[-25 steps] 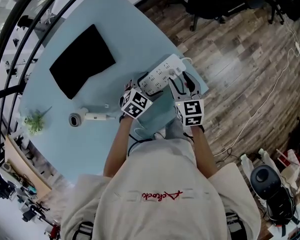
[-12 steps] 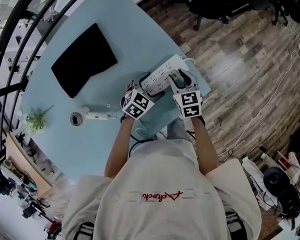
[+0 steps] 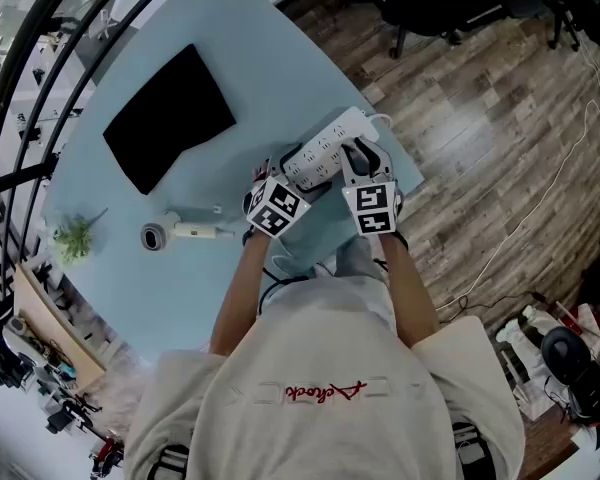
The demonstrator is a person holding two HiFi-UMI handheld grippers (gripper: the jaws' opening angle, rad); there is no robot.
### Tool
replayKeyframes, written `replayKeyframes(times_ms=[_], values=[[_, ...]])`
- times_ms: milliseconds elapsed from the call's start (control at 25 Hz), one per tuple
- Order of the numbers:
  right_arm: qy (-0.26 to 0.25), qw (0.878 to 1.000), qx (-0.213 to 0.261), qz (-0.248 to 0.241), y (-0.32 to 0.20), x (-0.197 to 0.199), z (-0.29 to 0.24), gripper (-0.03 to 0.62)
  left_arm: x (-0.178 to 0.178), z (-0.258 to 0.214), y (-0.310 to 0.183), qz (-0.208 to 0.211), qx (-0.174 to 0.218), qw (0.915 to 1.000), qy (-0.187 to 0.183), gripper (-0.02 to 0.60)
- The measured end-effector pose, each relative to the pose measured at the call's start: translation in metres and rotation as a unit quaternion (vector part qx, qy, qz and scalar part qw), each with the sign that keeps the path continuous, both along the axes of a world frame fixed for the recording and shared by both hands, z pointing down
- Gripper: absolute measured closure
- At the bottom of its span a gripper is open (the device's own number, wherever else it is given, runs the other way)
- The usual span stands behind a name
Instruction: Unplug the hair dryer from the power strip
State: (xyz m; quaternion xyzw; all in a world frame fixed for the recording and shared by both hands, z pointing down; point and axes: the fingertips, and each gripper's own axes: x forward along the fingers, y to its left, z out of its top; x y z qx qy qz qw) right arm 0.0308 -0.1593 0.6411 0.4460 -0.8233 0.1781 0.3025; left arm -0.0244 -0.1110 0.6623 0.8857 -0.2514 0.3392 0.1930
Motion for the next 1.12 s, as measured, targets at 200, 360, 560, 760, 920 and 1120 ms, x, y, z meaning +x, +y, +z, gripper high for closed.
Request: replayKeyframes(times_ms=[200, 360, 560, 760, 920, 1120], values=[[-0.009, 1.000, -0.002, 0.009, -0.001, 0.001, -0.002, 0.473, 0.001, 0.001, -0.001, -0.003, -0.010, 0.9999, -0.004, 0.169], [-0.017, 1.000, -0.004, 0.015, -0.002, 0.003, -0.003, 0.476, 0.002, 0.002, -0.003, 0.000, -0.018, 0.9998, -0.008, 0.169], [-0.019, 1.000, -0.006, 0.019, 0.000, 0.004, -0.007, 0.477, 0.002, 0.002, -0.001, 0.011, -0.033, 0.9991, -0.025, 0.169], [-0.006, 1.000, 0.008, 0.005, 0.003, 0.006, -0.009, 0.479, 0.005, 0.002, 0.000, 0.013, -0.042, 0.9984, -0.035, 0.169], [0.012, 1.000, 0.016, -0.010, 0.004, 0.003, -0.008, 0.479, 0.003, 0.004, -0.001, 0.014, -0.049, 0.9981, -0.035, 0.169], [0.036, 0.998, 0.031, -0.042, 0.004, 0.001, -0.012, 0.480, 0.004, 0.006, -0.001, 0.015, -0.058, 0.9976, -0.036, 0.169]])
